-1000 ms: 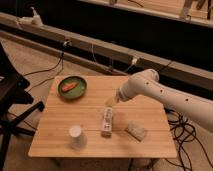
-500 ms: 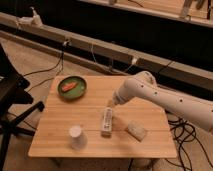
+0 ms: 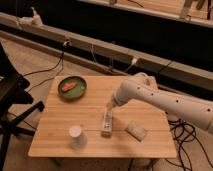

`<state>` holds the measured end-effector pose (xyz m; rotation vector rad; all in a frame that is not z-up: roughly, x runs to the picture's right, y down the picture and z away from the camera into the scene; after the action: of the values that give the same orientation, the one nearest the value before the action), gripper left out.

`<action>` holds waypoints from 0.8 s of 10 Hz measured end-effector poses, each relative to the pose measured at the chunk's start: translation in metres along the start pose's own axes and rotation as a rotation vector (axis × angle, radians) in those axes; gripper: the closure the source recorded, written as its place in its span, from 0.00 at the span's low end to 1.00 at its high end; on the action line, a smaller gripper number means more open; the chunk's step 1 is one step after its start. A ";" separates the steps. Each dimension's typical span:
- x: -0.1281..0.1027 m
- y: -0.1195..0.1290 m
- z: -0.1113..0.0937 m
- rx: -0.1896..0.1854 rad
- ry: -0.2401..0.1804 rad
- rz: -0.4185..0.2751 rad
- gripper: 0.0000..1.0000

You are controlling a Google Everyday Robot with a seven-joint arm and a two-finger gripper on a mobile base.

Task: Stand the bottle upright

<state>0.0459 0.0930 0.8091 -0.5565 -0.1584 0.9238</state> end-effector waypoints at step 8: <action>-0.021 -0.041 0.027 0.082 -0.068 0.659 0.20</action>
<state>0.0530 0.0676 0.8559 -0.5072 0.0083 1.5832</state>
